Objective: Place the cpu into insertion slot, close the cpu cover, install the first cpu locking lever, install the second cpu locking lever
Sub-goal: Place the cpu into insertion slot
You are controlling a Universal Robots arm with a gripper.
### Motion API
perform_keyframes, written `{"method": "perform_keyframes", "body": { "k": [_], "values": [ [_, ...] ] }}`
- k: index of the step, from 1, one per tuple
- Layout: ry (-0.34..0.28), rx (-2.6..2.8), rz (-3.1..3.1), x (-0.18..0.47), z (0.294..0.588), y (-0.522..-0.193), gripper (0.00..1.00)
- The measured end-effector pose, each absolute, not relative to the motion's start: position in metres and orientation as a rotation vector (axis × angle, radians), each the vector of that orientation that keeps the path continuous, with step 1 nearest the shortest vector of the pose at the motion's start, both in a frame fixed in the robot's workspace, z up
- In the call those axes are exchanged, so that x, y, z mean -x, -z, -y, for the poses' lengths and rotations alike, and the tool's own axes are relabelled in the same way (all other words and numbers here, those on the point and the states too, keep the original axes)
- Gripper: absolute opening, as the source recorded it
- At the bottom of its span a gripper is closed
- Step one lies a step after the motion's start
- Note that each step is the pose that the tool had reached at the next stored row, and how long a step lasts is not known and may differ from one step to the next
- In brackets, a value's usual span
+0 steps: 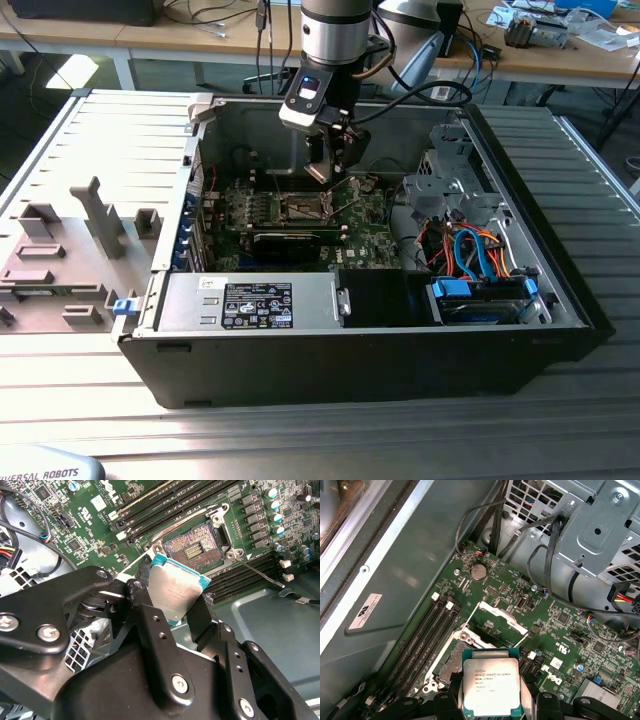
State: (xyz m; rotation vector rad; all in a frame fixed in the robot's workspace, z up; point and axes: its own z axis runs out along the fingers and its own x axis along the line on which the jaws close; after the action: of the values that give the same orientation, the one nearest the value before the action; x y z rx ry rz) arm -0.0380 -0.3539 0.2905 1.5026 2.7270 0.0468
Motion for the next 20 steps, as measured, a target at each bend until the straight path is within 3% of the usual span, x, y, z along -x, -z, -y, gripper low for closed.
{"method": "perform_keyframes", "body": {
  "k": [20],
  "values": [
    [-0.042,-1.564,-2.69,0.038,0.3542,-0.2905,0.54]
  ]
}}
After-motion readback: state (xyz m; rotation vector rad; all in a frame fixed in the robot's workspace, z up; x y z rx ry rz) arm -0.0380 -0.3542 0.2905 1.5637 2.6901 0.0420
